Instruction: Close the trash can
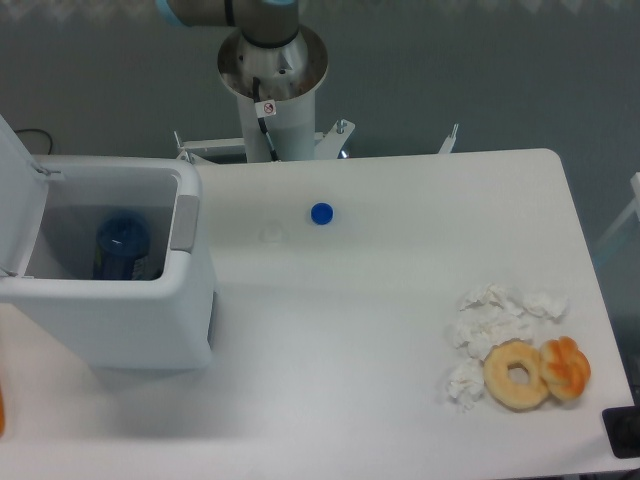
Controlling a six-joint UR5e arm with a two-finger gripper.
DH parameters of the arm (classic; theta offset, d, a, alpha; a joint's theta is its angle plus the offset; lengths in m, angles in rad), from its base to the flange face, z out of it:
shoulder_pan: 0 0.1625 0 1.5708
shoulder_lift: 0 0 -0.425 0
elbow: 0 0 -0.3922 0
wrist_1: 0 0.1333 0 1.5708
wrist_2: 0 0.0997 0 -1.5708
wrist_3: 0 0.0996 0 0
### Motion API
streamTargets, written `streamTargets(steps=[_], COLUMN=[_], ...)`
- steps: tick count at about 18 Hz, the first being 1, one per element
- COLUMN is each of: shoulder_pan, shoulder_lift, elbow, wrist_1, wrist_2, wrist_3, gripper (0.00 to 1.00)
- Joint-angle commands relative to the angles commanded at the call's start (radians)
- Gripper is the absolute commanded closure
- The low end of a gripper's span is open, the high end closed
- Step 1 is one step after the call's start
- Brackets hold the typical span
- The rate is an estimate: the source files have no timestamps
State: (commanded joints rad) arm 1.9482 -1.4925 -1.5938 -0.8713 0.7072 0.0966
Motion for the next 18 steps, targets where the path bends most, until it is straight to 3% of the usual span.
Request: streamTargets(steps=[18], shoulder_pan=[-0.028], shoulder_lift=[-0.041], elbow=[-0.023], wrist_1=[-0.005], wrist_2=[0.009], wrist_3=[-0.002], gripper=[0.00])
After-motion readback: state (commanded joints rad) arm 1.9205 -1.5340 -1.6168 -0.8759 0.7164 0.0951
